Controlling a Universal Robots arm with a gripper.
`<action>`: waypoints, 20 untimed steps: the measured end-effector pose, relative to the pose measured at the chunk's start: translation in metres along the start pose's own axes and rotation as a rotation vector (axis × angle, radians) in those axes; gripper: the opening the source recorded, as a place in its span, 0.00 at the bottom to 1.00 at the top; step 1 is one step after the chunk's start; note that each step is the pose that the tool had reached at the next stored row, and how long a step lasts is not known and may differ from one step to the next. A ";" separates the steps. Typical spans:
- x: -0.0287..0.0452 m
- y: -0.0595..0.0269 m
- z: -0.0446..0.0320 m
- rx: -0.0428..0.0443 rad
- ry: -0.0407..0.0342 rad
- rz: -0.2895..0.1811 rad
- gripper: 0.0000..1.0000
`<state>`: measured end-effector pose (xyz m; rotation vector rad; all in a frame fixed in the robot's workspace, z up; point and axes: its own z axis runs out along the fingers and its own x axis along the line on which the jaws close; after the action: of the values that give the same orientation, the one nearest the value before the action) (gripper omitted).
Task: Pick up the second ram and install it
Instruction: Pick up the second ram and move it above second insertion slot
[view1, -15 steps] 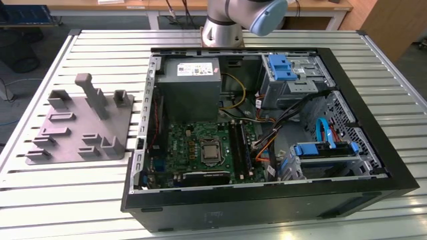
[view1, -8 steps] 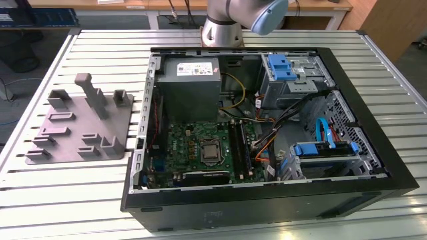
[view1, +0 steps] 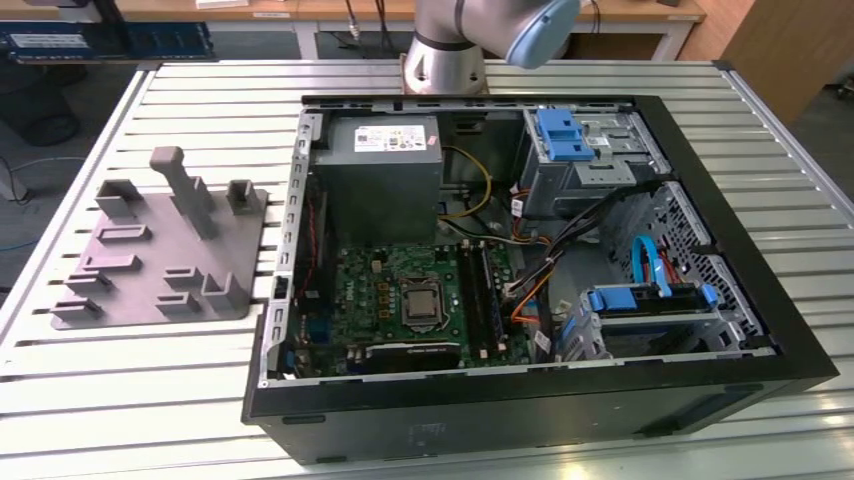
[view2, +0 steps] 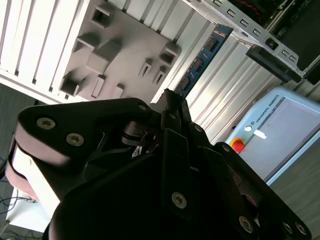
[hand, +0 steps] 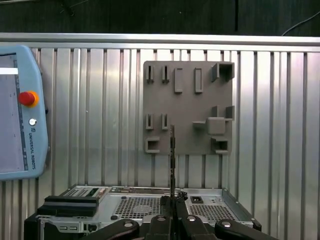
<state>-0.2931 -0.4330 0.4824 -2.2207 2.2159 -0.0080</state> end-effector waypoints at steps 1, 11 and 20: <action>0.0000 -0.0045 0.0005 -0.0006 -0.0001 0.000 0.14; 0.0001 -0.0417 0.0151 -0.0063 -0.0001 0.000 0.14; 0.0002 -0.0644 0.0316 -0.0063 -0.0001 0.000 0.14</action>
<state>-0.2285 -0.4330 0.4513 -2.2239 2.2189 -0.0009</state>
